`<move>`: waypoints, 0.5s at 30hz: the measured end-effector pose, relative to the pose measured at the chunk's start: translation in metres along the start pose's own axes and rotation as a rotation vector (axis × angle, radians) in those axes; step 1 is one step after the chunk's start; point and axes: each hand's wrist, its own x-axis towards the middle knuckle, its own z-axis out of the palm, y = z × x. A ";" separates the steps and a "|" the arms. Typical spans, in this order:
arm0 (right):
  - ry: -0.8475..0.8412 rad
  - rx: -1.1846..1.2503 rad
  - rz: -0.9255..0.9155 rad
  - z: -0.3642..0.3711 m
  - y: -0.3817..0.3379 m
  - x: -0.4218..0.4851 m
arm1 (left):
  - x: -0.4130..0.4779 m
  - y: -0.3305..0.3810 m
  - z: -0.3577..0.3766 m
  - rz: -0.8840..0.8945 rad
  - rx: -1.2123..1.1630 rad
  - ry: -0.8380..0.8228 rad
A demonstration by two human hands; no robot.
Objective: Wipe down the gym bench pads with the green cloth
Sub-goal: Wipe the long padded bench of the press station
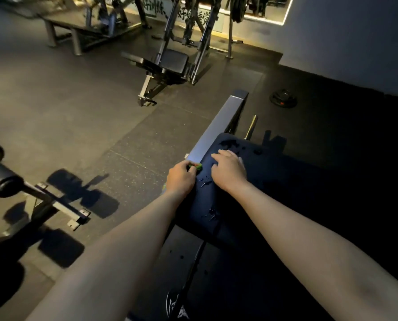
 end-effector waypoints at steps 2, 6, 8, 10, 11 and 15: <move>0.010 -0.029 -0.058 0.006 -0.006 -0.024 | -0.019 -0.008 -0.008 -0.009 -0.006 0.025; -0.024 -0.028 -0.050 0.013 -0.005 -0.062 | -0.050 -0.023 -0.020 -0.016 0.017 0.064; -0.010 -0.054 -0.081 0.019 -0.006 -0.081 | -0.066 -0.032 -0.026 -0.024 -0.003 0.085; 0.012 -0.058 -0.115 0.024 -0.007 -0.096 | -0.081 -0.041 -0.029 -0.028 -0.033 0.123; 0.020 -0.054 -0.131 0.026 -0.007 -0.104 | -0.092 -0.045 -0.031 -0.031 -0.044 0.145; 0.022 -0.047 -0.169 0.032 -0.008 -0.126 | -0.135 -0.050 -0.033 -0.084 -0.061 0.236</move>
